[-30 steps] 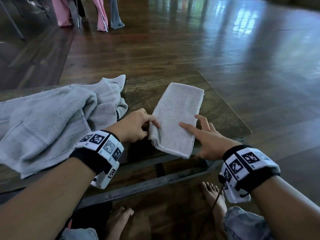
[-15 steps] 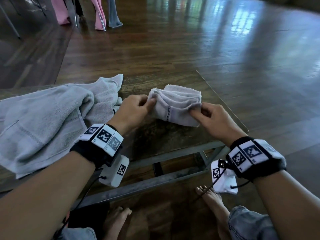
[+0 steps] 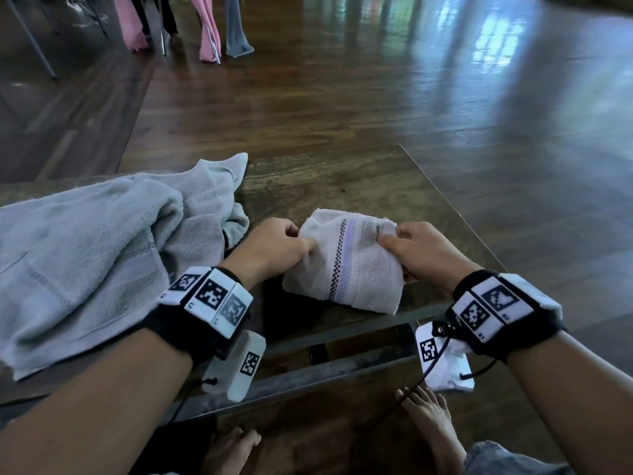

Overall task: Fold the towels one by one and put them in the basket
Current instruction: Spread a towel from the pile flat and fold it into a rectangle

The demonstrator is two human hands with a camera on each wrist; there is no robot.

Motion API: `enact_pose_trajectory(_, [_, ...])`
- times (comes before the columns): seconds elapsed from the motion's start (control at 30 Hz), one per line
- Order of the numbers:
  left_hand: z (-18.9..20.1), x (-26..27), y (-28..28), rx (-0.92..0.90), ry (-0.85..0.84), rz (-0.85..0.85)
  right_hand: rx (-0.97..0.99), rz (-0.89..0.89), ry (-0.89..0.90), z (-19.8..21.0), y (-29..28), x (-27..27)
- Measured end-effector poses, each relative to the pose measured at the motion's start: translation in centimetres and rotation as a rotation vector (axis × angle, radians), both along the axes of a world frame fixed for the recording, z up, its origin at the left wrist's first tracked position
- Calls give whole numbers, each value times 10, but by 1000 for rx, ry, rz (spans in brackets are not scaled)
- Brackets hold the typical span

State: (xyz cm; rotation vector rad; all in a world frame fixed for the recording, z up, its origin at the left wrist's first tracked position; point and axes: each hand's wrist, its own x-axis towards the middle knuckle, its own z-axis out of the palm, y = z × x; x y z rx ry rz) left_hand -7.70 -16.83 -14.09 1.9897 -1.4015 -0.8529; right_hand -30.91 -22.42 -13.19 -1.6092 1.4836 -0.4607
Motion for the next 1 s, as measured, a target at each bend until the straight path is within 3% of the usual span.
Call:
enact_pose_trajectory(0.2, [-7,-17,-10,-165,1,26,-48,-88,45,-9,-10,2])
enact_pose_trajectory(0.5, [-8,-33,-16,-192,-118,127,-53,-111,146,-12,-11,0])
enact_pose_trajectory(0.67, [-7,-33,-18,-160,-68,179,-157,-120,213,-11,-10,-1])
enact_pose_trajectory(0.73, [-8,-30,-17,-192,-72,123,-269,-86,229,-11,-11,-3])
enact_pose_trajectory(0.83, [-8,-27,-18,-174,-99,24,-404,102,256,-12,-10,-7])
enact_pose_trajectory(0.9, [-10,-24,-19,-150,-60,-4,-378,230,280,-16,-11,-8])
enact_pose_trajectory(1.0, [-12,-21,-19,-188,-23,9,-349,251,333,-20,-12,-8])
